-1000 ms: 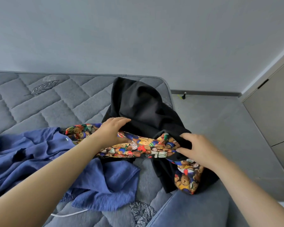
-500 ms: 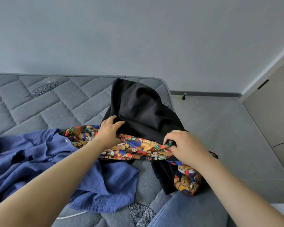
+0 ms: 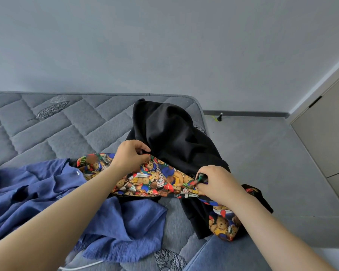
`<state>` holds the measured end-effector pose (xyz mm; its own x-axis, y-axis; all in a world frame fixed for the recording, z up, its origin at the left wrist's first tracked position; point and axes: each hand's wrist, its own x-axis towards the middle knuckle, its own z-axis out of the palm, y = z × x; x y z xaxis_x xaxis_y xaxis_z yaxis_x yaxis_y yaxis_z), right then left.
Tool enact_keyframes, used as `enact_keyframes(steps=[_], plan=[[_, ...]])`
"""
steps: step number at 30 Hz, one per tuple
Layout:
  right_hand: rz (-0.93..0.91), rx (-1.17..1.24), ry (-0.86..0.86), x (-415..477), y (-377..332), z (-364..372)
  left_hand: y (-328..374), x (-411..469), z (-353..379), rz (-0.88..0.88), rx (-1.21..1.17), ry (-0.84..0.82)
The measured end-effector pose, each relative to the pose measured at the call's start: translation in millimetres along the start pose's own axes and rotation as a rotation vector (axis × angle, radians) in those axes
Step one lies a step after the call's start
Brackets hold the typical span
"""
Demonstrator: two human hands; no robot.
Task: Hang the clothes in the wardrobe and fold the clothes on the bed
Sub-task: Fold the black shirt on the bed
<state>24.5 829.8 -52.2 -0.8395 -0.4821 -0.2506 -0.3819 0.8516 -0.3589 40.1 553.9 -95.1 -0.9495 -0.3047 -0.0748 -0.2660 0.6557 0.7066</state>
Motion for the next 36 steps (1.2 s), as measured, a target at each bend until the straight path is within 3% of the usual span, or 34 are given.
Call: enact_keyframes(steps=[3,5,9,16,20,27,33,36], plan=[[0.007,0.11,-0.071,3,-5,-7,19,-14,-16,0.146,-0.005,-0.024],[0.007,0.176,-0.071,4,-10,-9,33,-25,-26,0.162,-0.134,-0.084],[-0.049,0.239,0.056,5,-19,-9,60,-39,-36,0.16,-0.378,-0.168],[-0.076,0.347,0.229,13,-38,-8,100,-40,-36,0.252,-0.554,-0.222],[-0.057,0.234,0.222,23,-44,-7,114,-35,-45,0.269,-0.667,-0.214],[0.055,-0.104,0.382,38,-50,2,124,-32,-50,0.275,-0.769,-0.228],[-0.027,-0.048,0.465,38,-44,-1,130,-30,-50,0.303,-0.758,-0.227],[-0.115,0.135,0.441,30,-27,-7,124,-22,-53,0.355,-0.541,-0.115]])
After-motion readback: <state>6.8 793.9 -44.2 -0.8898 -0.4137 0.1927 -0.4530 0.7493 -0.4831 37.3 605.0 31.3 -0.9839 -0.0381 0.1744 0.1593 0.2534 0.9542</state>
